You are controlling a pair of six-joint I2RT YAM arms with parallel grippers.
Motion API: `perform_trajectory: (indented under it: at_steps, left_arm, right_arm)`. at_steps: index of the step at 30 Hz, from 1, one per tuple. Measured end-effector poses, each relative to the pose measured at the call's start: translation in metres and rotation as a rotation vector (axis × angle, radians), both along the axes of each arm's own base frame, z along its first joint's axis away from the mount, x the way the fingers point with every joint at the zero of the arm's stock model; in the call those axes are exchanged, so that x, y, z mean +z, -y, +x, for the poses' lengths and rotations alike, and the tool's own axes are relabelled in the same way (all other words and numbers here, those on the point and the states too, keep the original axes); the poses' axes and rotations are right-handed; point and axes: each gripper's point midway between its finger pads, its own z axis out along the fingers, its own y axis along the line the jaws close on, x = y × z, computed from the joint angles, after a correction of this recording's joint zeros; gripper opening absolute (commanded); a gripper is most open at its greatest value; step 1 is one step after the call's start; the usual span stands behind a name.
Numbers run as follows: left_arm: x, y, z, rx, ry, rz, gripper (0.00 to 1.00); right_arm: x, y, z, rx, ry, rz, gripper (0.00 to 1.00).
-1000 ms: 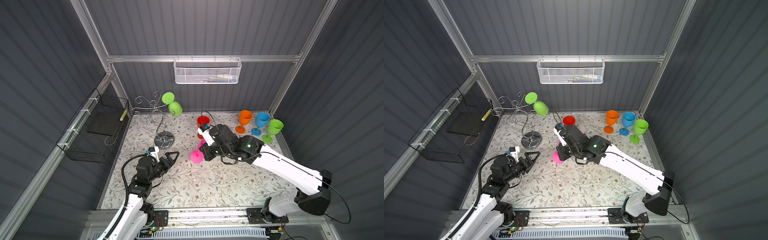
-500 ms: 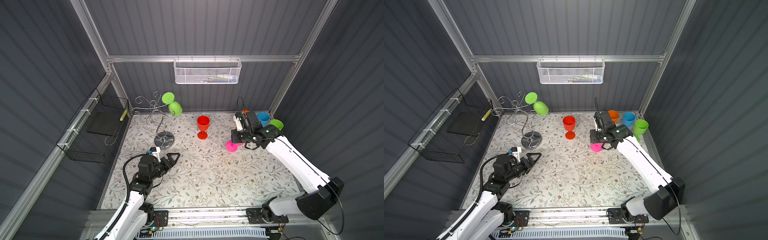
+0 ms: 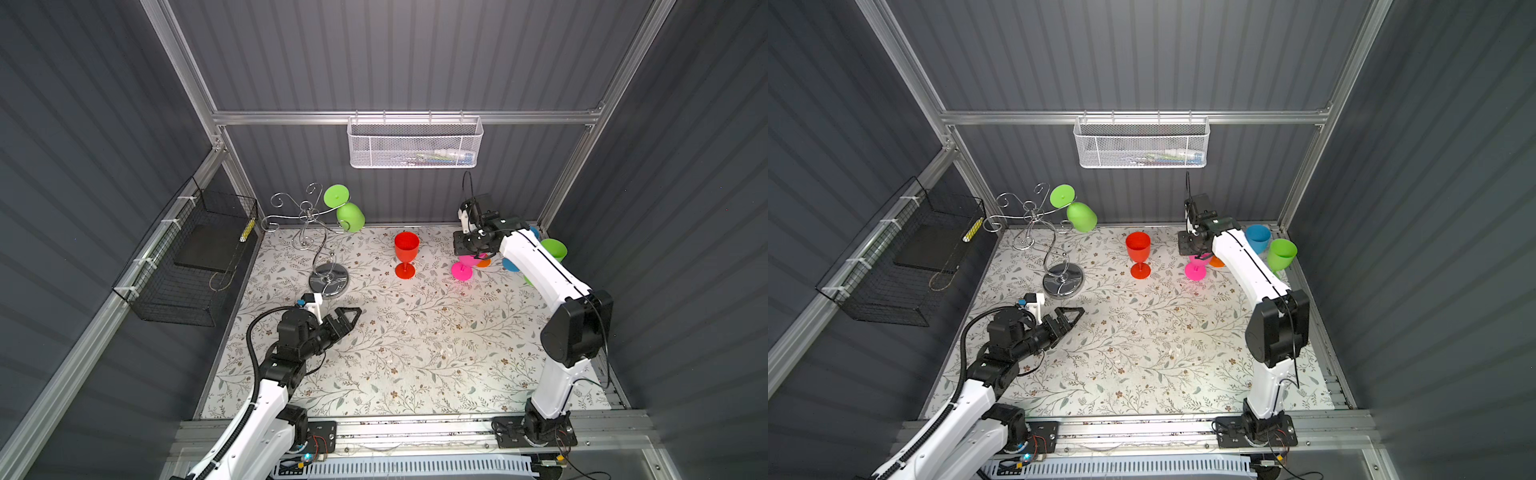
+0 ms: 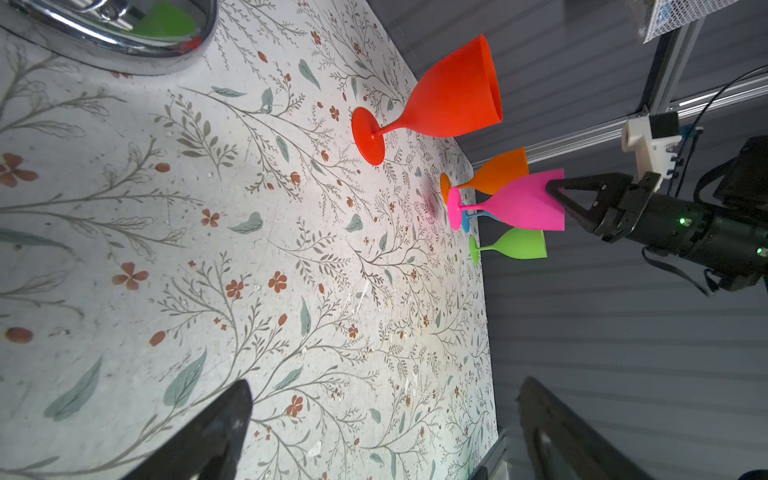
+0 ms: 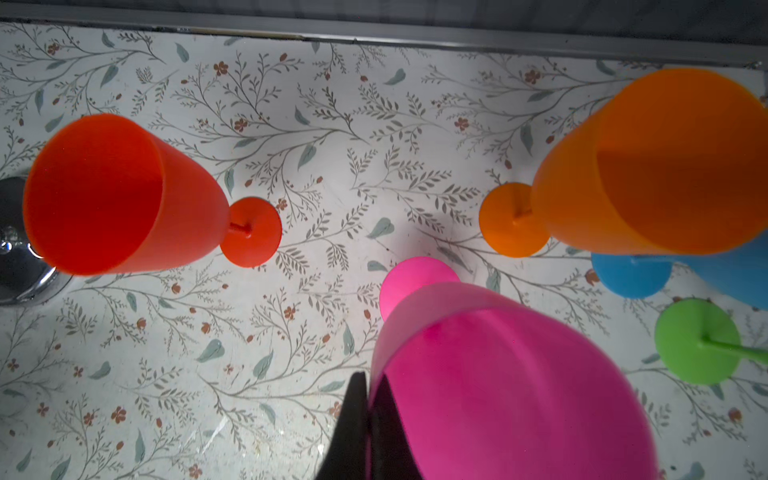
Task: Take the wine glass off the wine glass rack
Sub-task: 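Carry the pink glass to the far corner and set it upright with the right gripper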
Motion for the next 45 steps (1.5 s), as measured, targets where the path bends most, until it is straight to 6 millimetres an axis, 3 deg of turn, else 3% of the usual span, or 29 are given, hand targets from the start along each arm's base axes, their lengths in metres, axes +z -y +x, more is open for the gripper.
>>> perform_trajectory:
  at_steps: [5, 11, 23, 34, 40, 45]
  left_arm:
    - [-0.01, 0.001, 0.003, -0.004, -0.034, 0.014, 1.0]
    - [-0.006, 0.003, 0.007, -0.011, -0.015, 0.016, 1.0]
    - [-0.005, 0.003, 0.007, -0.012, -0.008, 0.017, 1.0]
    - [0.0, 0.002, 0.007, -0.011, 0.006, 0.014, 1.0]
    - [0.009, 0.002, 0.008, -0.01, 0.026, 0.009, 1.0]
    - [0.017, 0.002, 0.009, -0.007, 0.031, 0.009, 1.0]
  right_arm:
    - [-0.011, -0.008, 0.024, 0.017, -0.005, -0.009, 0.0]
    - [-0.023, -0.012, 0.043, 0.03, -0.015, -0.017, 0.0]
    - [-0.039, -0.003, 0.052, 0.037, -0.047, -0.039, 0.0]
    - [-0.039, -0.004, 0.055, 0.063, -0.049, -0.051, 0.22]
    - [-0.028, -0.005, 0.057, 0.074, -0.03, -0.053, 0.43]
    - [-0.018, -0.005, 0.055, 0.073, -0.013, -0.042, 0.51]
